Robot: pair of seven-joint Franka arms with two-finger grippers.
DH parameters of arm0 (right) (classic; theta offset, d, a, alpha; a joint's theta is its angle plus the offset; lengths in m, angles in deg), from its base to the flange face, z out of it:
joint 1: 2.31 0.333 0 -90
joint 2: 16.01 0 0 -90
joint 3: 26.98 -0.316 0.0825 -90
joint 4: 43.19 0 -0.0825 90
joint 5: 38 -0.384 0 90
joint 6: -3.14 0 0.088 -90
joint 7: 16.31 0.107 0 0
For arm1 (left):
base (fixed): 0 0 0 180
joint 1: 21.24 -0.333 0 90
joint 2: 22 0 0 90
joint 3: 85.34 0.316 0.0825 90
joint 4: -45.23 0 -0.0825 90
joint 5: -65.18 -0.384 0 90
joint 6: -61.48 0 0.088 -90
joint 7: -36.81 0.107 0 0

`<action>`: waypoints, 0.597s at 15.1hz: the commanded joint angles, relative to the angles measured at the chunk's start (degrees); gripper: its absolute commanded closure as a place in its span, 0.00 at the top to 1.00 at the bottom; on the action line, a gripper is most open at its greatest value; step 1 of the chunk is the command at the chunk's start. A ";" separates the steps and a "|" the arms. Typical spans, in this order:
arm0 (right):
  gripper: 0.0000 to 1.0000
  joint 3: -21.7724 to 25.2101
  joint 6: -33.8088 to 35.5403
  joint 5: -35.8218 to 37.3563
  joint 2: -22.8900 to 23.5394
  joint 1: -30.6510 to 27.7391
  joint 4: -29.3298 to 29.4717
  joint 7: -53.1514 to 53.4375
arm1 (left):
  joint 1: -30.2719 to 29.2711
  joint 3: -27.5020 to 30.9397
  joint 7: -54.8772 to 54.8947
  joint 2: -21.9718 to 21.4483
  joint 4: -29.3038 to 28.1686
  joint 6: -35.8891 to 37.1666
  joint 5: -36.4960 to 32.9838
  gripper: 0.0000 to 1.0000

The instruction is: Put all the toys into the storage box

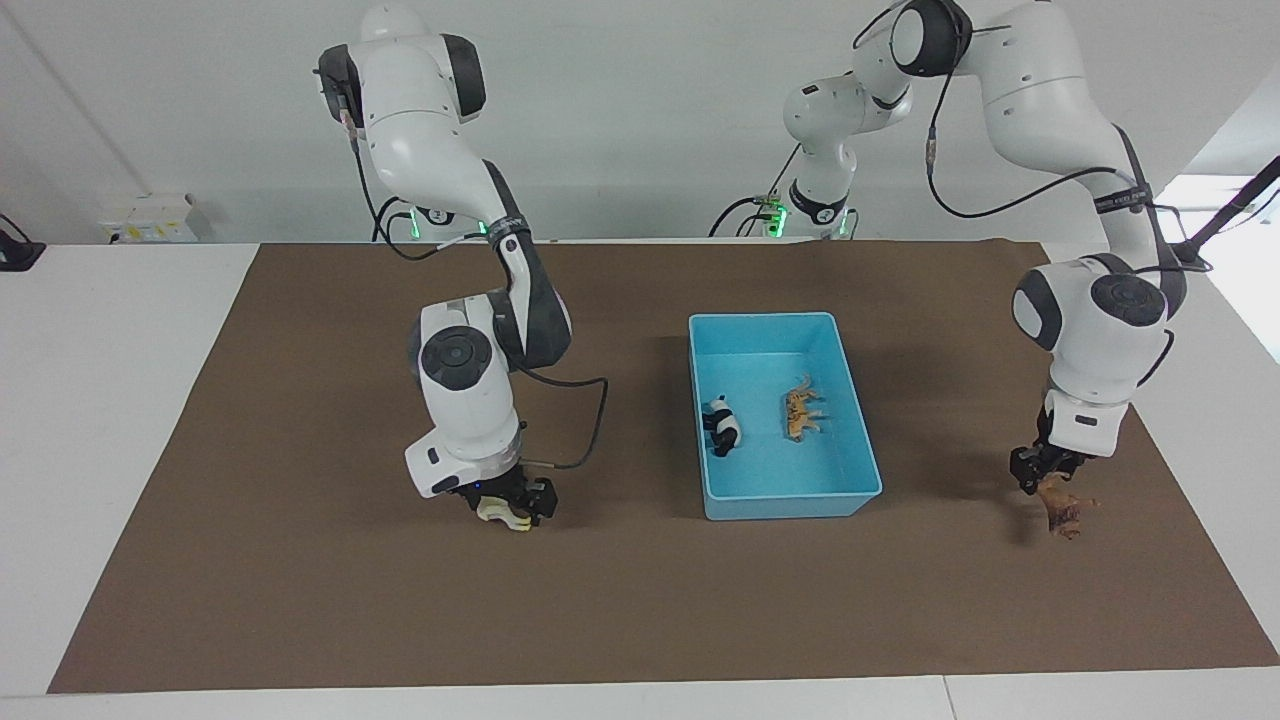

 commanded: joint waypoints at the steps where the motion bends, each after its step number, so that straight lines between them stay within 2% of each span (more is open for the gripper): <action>1: 1.00 -0.21 -1.30 -0.64 -1.94 -0.31 -3.06 -0.61 | 5.46 0.88 -3.48 -10.65 -2.07 13.62 6.12 0.23; 3: 1.00 -0.21 -3.92 -0.55 -2.73 -1.10 -6.21 -0.87 | 11.33 0.88 -11.27 -12.61 -2.60 17.52 7.81 0.23; 5: 1.00 -0.21 -8.58 -0.55 -4.22 -1.19 -11.22 -1.57 | 16.53 0.79 -19.88 -13.31 -4.09 16.74 7.90 0.23; 7: 1.00 -0.21 -9.65 -0.64 -4.84 -1.19 -12.91 -1.58 | 19.79 0.79 -22.73 -14.88 -7.85 15.51 8.08 0.24; 9: 1.00 -0.30 -9.74 -0.90 -5.02 -0.58 -13.44 -0.97 | 22.60 0.79 -24.83 -17.08 -13.03 12.01 10.18 0.30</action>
